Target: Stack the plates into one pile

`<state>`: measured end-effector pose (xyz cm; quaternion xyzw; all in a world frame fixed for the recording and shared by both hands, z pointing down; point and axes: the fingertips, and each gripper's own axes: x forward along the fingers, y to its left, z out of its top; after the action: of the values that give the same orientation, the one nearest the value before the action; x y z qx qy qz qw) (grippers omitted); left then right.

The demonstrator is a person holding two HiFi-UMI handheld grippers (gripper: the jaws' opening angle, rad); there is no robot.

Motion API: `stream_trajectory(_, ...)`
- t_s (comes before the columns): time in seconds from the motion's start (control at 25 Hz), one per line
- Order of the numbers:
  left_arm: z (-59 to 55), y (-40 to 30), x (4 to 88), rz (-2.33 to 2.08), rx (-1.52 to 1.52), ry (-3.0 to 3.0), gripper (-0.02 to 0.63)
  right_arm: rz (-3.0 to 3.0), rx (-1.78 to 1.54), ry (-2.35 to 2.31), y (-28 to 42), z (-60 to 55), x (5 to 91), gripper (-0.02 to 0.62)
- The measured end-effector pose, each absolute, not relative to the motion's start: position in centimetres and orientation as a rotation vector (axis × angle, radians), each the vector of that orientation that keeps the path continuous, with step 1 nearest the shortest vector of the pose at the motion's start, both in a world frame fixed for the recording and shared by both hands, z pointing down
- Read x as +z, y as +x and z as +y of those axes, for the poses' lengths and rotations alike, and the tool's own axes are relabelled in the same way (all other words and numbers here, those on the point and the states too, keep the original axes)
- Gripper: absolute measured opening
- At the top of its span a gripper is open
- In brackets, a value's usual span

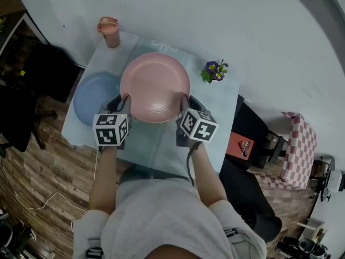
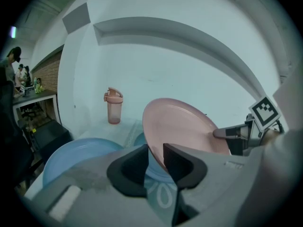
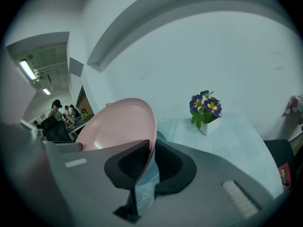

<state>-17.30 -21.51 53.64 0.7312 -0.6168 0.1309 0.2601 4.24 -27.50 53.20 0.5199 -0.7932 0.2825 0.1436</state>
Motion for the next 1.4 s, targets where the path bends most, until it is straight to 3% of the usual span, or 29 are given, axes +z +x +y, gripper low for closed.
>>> stream_trajectory(1.4,-24.5,-17.2,63.1,-1.627,0.479,1.632,0.124,-2.153,0.803,1.217,2.6,-34.8,62.7,0.048)
